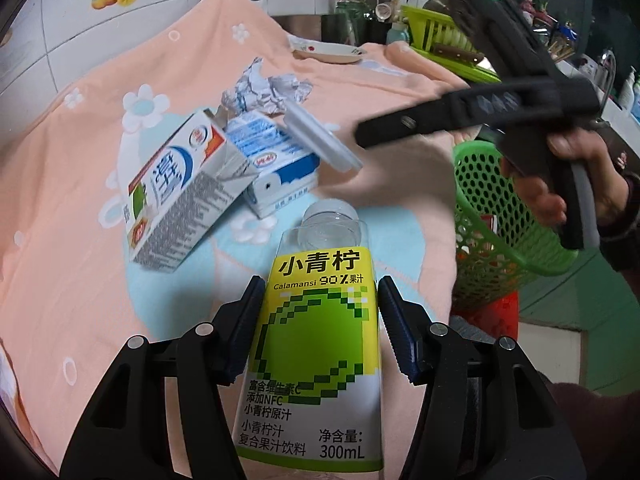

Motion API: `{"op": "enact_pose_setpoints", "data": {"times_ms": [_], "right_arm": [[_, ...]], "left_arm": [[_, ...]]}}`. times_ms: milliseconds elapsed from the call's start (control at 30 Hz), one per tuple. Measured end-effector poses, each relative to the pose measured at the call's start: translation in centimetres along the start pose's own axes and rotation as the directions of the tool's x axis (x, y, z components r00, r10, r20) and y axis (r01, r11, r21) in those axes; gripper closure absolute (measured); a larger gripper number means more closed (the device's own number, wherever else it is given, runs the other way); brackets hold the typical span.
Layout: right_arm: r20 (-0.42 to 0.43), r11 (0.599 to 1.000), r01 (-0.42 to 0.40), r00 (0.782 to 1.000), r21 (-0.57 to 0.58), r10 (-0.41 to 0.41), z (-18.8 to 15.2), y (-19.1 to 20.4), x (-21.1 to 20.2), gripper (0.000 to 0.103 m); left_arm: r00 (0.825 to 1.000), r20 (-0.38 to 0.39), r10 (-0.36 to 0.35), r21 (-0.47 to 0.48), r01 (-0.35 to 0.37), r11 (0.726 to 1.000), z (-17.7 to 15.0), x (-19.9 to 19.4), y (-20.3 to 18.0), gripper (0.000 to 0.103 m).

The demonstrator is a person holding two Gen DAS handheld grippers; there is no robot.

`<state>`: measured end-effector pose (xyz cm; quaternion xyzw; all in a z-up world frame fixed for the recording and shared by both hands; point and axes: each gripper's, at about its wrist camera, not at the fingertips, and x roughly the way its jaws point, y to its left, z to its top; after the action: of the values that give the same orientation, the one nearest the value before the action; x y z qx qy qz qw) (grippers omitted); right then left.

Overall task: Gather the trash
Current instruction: 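Grasp the white plastic lid with the right gripper while the left lifts the juice bottle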

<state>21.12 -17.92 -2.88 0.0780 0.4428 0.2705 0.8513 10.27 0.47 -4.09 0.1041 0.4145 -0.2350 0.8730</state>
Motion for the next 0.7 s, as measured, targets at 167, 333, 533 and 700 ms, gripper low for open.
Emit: {"op": "enact_pose_setpoints", "data": {"times_ms": [167, 333, 533, 700], "right_arm": [[-0.025, 0.999, -0.042, 0.999, 0.023, 0.042, 1.9, -0.7, 2.4, 0.011], [-0.041, 0.997, -0.066, 0.997, 0.036, 0.067, 3.1, -1.1, 4.3, 0.011], [-0.068, 0.994, -0.09, 0.993, 0.064, 0.094, 3.2, -1.8, 6.3, 0.011], [-0.065, 0.992, -0.105, 0.992, 0.065, 0.109, 3.2, -1.8, 6.7, 0.012]], "left_arm": [[1.0, -0.017, -0.002, 0.009, 0.002, 1.0, -0.4, 0.2, -0.1, 0.046], [1.0, -0.028, -0.005, 0.019, 0.005, 1.0, -0.5, 0.4, -0.2, 0.046], [0.998, -0.05, -0.025, 0.009, 0.026, 1.0, -0.3, 0.7, 0.0, 0.045], [0.998, -0.054, -0.024, 0.007, 0.024, 1.0, 0.1, 0.9, 0.0, 0.032]]}}
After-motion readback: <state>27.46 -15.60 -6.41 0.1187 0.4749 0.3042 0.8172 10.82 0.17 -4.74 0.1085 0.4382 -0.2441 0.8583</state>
